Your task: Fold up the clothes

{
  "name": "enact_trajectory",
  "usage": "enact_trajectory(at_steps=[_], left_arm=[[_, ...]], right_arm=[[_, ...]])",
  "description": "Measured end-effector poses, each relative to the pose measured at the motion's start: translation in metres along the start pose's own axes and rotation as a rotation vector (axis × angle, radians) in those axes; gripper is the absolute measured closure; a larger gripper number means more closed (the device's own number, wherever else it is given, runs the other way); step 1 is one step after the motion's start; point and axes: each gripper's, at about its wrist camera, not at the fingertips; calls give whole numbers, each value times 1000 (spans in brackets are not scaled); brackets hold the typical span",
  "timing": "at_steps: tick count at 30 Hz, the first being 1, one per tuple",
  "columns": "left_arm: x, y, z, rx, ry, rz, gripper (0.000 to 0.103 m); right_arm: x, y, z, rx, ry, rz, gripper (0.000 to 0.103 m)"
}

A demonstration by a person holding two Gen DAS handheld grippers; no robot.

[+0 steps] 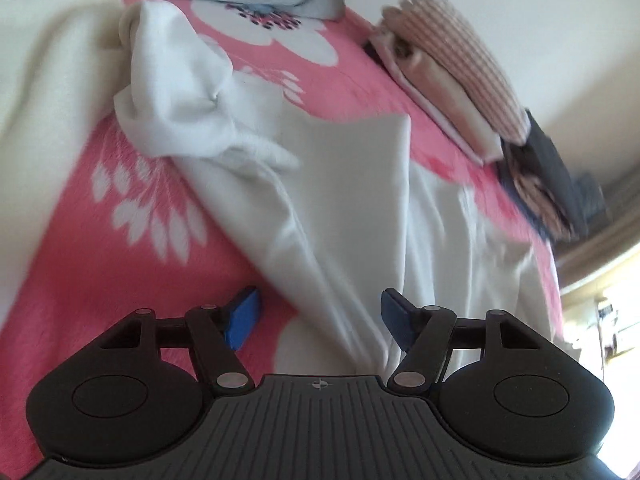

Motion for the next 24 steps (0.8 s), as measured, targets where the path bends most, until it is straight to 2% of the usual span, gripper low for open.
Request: enact_trajectory(at_steps=[2,5,7,10,13,15,16,18,20,23,24], left_arm=[[5,0,-2,35,63,-46,93],[7,1,4,103,136,-70,99],[12,3,24,201,176,-80,100],[11,8,57,318,214,-119,100],[-7,18,50,273,253,-130,99],[-20,21,40,218,274,-131,91],[-23,19,41,210,275,-135,85],[-26,15,45,199,268,-138,80],[-20,8,59,192,259,-144,59],[-9,-8,85,175,218,-195,50],[-5,-14,94,159,205,-218,49]], right_arm=[[-1,-2,1,4,4,-12,49],[-2,-4,1,10,11,-34,49],[-1,-6,3,13,21,-56,48],[4,-7,3,13,37,-86,49],[7,-8,2,14,49,-115,48],[9,-8,1,15,56,-129,48],[9,-8,0,16,57,-132,48],[10,-8,0,17,60,-138,48],[11,-7,1,15,58,-144,48],[10,-8,5,20,48,-133,48],[8,-8,6,22,45,-127,48]])
Point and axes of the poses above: each gripper's, at about its wrist camera, not at the fingertips, and z roughly against the way its jaws point, x to its right, y to its top, and after that the axes turned 12 degrees about -y, right-handed
